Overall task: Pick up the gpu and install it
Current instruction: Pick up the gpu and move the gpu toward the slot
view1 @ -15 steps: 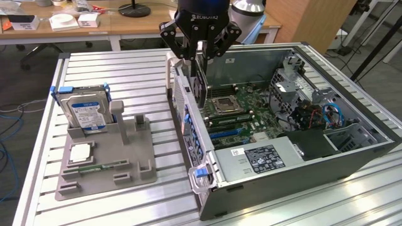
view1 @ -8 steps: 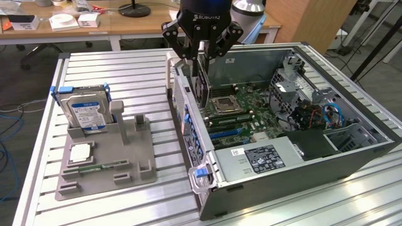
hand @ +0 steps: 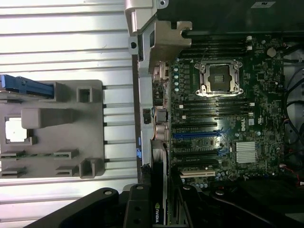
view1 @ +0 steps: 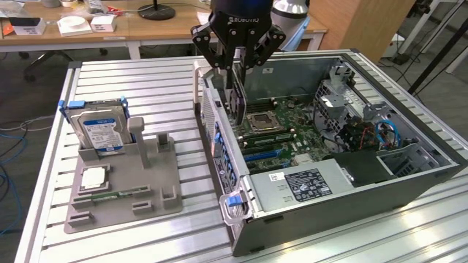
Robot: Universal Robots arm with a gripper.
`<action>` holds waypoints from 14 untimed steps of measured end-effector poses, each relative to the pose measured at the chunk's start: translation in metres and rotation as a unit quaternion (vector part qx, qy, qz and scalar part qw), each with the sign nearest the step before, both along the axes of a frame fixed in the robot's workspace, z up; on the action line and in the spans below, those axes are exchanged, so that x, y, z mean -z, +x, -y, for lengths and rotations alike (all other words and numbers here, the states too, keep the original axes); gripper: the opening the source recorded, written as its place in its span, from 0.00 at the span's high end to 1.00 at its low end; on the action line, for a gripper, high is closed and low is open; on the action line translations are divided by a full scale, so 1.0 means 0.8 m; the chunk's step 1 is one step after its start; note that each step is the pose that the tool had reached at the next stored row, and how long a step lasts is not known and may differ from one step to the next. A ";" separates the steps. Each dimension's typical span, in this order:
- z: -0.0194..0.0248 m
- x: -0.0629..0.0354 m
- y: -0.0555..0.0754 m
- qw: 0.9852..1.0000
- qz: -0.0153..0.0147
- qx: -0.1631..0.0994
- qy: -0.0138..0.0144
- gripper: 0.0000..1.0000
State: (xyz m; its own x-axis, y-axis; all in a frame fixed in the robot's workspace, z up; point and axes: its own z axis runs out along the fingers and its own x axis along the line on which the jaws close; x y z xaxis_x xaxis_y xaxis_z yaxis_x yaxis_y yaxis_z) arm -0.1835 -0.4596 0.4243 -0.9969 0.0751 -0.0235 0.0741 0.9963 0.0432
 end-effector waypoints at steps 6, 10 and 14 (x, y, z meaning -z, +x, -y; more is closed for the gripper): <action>-0.0001 0.000 0.005 1.000 0.000 0.000 0.000 0.74; 0.0000 0.000 0.010 1.000 0.000 0.000 0.000 0.74; 0.0000 0.000 0.015 1.000 0.000 0.000 0.000 0.74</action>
